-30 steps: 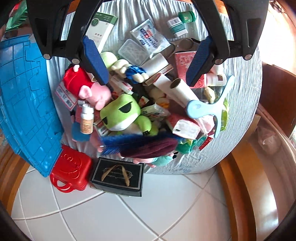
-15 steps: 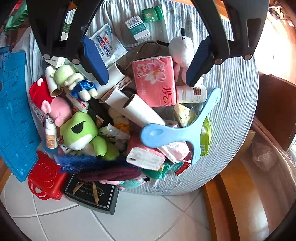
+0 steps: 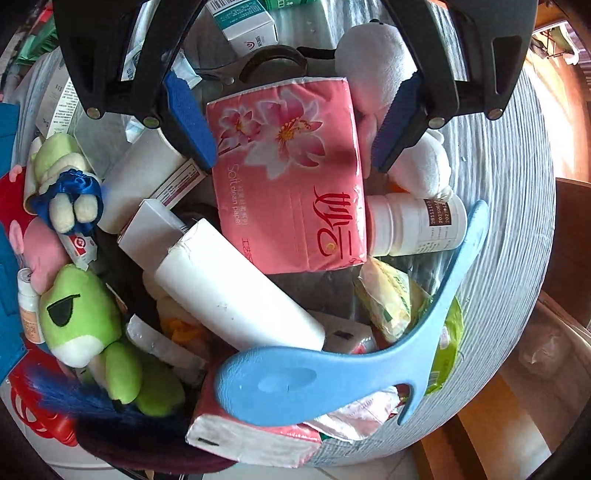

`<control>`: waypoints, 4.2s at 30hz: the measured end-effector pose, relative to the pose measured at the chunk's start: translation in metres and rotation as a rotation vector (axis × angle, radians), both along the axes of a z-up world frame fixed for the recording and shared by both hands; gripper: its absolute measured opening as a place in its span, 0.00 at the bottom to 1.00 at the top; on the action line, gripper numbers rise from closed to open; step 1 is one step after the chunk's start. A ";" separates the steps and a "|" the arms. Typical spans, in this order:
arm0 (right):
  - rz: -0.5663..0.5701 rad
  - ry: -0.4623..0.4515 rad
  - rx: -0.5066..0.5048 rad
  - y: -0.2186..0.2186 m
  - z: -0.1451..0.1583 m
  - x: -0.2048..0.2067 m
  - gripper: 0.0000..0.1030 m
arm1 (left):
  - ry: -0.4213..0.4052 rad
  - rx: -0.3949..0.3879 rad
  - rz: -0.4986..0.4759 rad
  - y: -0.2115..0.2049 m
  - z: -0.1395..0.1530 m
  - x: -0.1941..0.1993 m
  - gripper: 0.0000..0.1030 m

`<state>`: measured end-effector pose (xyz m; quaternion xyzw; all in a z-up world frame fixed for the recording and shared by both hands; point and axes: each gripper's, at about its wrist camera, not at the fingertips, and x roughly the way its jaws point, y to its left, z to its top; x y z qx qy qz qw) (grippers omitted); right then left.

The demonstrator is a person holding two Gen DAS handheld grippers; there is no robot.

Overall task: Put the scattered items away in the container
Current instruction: 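Grasp the pink flower tissue pack with the left tool while the right tool grasps the white bunny plush, then carry the pink tissue pack and bunny plush with both tools over the crate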

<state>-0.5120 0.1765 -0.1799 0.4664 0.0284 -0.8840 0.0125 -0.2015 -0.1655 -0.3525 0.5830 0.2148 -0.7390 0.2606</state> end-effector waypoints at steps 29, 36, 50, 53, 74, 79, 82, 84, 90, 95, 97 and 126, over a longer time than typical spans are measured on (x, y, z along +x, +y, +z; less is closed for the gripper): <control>0.307 -0.196 0.186 -0.105 -0.157 -0.091 0.64 | 0.026 0.099 0.022 -0.001 -0.024 0.012 0.81; 0.278 -0.215 0.113 -0.097 -0.147 -0.092 0.27 | 0.048 0.094 0.019 0.004 -0.014 0.013 0.81; 0.182 -0.101 0.002 -0.080 -0.070 -0.059 0.26 | 0.123 0.055 0.023 0.021 0.030 0.026 0.81; 0.177 -0.063 -0.005 -0.076 -0.049 -0.050 0.26 | 0.133 0.032 0.015 0.026 0.043 0.026 0.81; 0.012 0.007 -0.029 -0.028 0.034 -0.006 0.26 | 0.274 -0.142 -0.043 0.042 0.178 0.031 0.81; -0.030 0.029 -0.040 -0.015 0.044 0.001 0.26 | 0.312 -0.186 -0.063 0.047 0.206 0.033 0.81; -0.046 0.038 -0.044 -0.010 0.049 0.005 0.26 | 0.339 -0.206 -0.073 0.050 0.218 0.034 0.81; -0.056 0.040 -0.043 -0.007 0.051 0.007 0.26 | 0.349 -0.215 -0.080 0.053 0.223 0.035 0.81; -0.077 0.046 -0.044 0.000 0.058 0.017 0.26 | 0.368 -0.212 -0.105 0.064 0.233 0.032 0.81; -0.088 0.071 -0.055 0.012 0.068 0.027 0.26 | 0.386 -0.230 -0.125 0.085 0.247 0.025 0.81; -0.087 0.079 -0.060 0.019 0.073 0.032 0.26 | 0.392 -0.237 -0.129 0.096 0.255 0.021 0.81; -0.130 0.263 -0.090 0.230 0.160 0.109 0.26 | 0.553 -0.291 -0.359 0.329 0.358 -0.109 0.81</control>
